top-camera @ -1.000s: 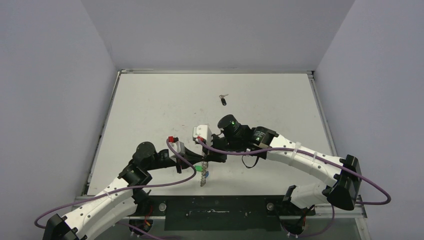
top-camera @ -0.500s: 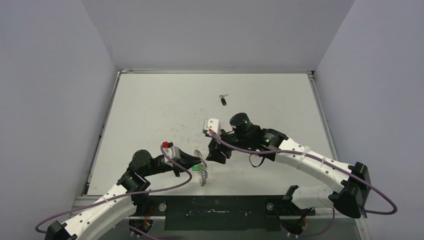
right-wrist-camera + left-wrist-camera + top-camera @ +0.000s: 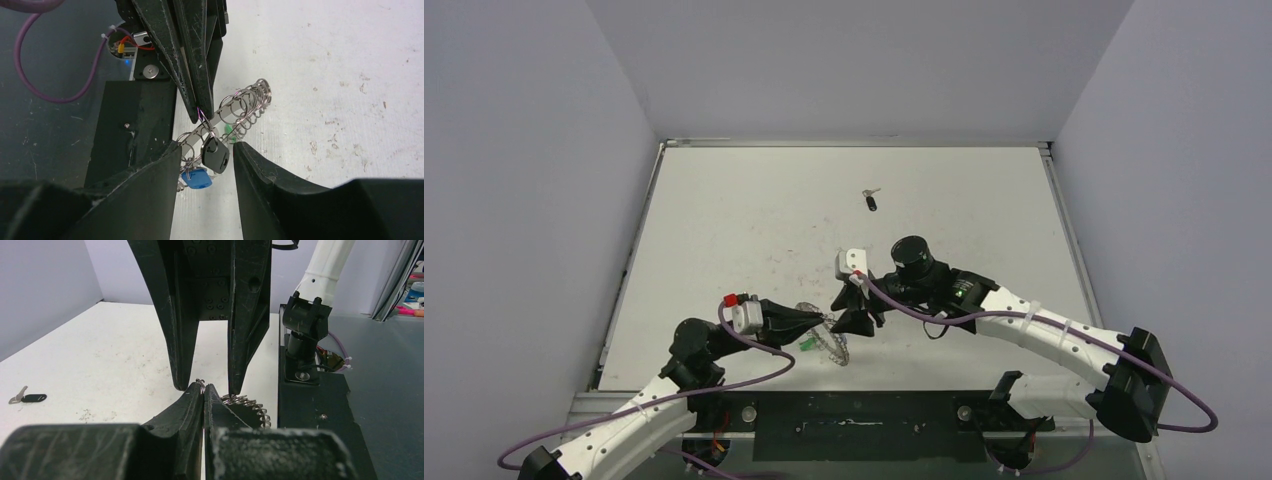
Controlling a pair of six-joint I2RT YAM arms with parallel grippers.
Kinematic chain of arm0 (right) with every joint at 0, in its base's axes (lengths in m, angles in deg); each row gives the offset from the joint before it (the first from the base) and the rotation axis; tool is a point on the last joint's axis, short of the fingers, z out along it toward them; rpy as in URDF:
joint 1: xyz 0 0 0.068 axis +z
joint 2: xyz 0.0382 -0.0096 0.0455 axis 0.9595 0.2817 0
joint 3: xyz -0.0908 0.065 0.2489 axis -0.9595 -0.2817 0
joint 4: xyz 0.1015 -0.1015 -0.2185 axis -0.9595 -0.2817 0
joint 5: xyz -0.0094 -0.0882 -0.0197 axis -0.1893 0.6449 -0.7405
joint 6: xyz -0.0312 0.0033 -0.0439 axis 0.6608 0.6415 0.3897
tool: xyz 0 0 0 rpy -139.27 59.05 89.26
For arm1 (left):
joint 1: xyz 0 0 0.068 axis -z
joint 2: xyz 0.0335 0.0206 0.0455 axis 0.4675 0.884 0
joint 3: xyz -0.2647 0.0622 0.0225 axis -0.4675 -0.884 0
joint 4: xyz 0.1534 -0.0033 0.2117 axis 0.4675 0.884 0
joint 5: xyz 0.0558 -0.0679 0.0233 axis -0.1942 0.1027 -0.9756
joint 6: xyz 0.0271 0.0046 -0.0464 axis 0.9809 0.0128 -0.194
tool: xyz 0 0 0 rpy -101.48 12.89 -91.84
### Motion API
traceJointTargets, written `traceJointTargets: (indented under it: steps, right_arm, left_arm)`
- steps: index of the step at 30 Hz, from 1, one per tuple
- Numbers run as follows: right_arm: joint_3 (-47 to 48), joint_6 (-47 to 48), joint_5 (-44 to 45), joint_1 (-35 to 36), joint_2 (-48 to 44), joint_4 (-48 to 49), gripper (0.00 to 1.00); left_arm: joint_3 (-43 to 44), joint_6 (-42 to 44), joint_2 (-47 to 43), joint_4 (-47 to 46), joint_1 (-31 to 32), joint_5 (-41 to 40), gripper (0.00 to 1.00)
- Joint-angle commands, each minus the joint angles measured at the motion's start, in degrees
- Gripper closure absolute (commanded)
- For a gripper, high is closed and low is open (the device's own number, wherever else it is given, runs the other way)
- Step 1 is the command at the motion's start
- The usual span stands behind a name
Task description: Put the keys on the keyring
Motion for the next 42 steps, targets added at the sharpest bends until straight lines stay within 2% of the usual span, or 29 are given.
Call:
traceJointTargets:
  steps: [1,6,10,13,17,23,26,29,33,38,42]
  right_arm:
    - [-0.49,-0.07,-2.89,-0.10,-0.72,7.76,0.57]
    - [-0.69,-0.75,-4.13,-0.13,0.45,10.88,0.60]
    - [-0.82,-1.08,-4.57,-0.10,0.90,12.39,0.70]
    - [-0.73,-1.00,-5.19,-0.13,1.55,12.47,0.80]
    - [-0.70,-0.43,-6.46,-0.13,2.49,11.87,1.00]
    - [-0.55,1.01,-6.06,-0.12,1.85,9.77,1.00]
    - [1.45,2.03,-3.53,-0.12,1.55,4.17,1.00]
    - [6.19,5.40,-0.51,-0.13,2.49,-5.53,1.00]
    - [14.76,8.67,4.35,0.14,5.83,-21.16,1.00]
    - [27.28,11.46,12.17,2.19,11.90,-37.37,1.00]
    - [33.08,10.96,17.28,4.07,15.37,-42.98,1.00]
  left_arm:
    - [0.34,-1.69,-0.53,-7.20,0.30,0.39,1.00]
    - [0.28,-1.97,-0.53,-7.18,0.30,0.67,1.00]
    - [0.25,-2.00,-0.78,-7.03,0.31,0.68,1.00]
    - [0.29,-2.00,-0.95,-6.95,0.31,0.55,1.00]
    - [0.49,-1.91,-0.96,-6.96,0.31,0.44,1.00]
    - [0.36,-1.76,-1.13,-6.67,0.31,0.06,1.00]
    - [0.53,-1.20,-2.05,-4.97,0.31,-0.55,1.00]
    - [2.66,1.02,-4.18,1.60,0.31,-1.26,0.85]
    - [8.57,6.80,-6.96,19.74,0.27,-2.87,0.73]
    - [15.35,13.77,-6.15,37.88,0.29,-5.01,0.70]
    - [17.98,15.25,-2.65,42.60,0.29,-5.28,0.69]
